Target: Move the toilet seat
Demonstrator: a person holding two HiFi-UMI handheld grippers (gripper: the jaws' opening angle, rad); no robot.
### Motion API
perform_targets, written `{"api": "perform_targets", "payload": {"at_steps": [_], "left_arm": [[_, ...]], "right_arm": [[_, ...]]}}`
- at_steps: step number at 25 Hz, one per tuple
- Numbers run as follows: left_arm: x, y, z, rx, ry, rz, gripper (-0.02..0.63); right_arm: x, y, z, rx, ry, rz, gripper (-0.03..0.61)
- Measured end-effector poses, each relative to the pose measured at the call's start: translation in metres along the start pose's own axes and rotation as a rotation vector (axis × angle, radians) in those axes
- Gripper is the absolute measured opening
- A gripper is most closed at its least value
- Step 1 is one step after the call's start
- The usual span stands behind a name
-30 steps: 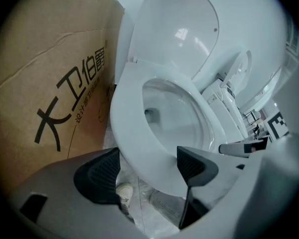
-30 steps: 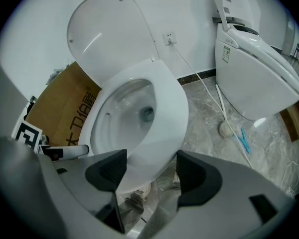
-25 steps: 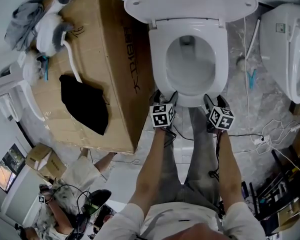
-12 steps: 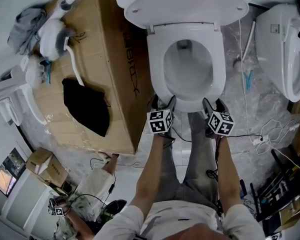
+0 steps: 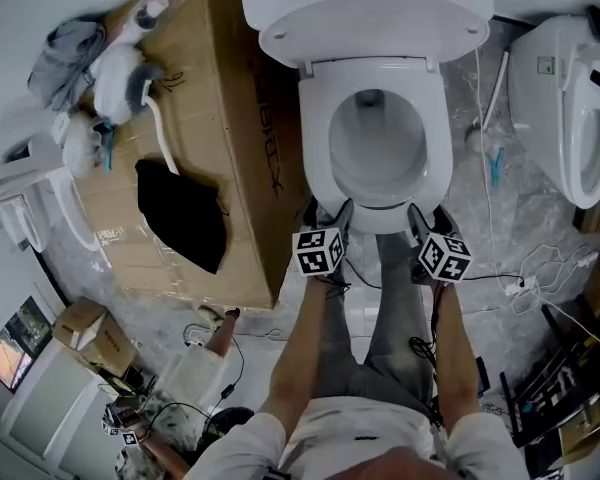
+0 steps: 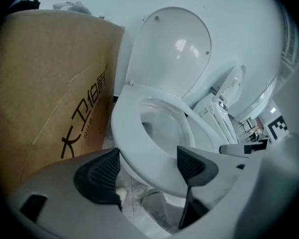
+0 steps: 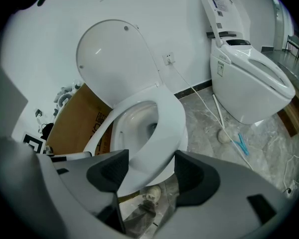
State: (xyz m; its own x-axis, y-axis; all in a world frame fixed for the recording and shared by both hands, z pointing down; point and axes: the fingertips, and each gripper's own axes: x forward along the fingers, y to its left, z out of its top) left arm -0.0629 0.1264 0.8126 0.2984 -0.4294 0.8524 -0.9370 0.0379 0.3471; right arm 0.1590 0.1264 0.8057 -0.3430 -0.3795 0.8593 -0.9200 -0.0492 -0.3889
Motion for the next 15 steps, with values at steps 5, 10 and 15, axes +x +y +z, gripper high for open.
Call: {"api": "perform_targets", "payload": {"at_steps": [5, 10, 15], "left_arm": [[-0.013, -0.006, 0.012, -0.012, -0.024, -0.009, 0.373], [-0.026, -0.011, 0.026, -0.027, -0.051, -0.021, 0.373], [-0.035, -0.016, 0.037, -0.038, -0.069, -0.028, 0.373]], "right_arm": [[-0.014, 0.008, 0.012, 0.008, -0.029, 0.011, 0.307], [-0.027, 0.017, 0.026, 0.019, -0.058, 0.022, 0.305], [-0.037, 0.022, 0.038, 0.041, -0.081, 0.021, 0.296]]}}
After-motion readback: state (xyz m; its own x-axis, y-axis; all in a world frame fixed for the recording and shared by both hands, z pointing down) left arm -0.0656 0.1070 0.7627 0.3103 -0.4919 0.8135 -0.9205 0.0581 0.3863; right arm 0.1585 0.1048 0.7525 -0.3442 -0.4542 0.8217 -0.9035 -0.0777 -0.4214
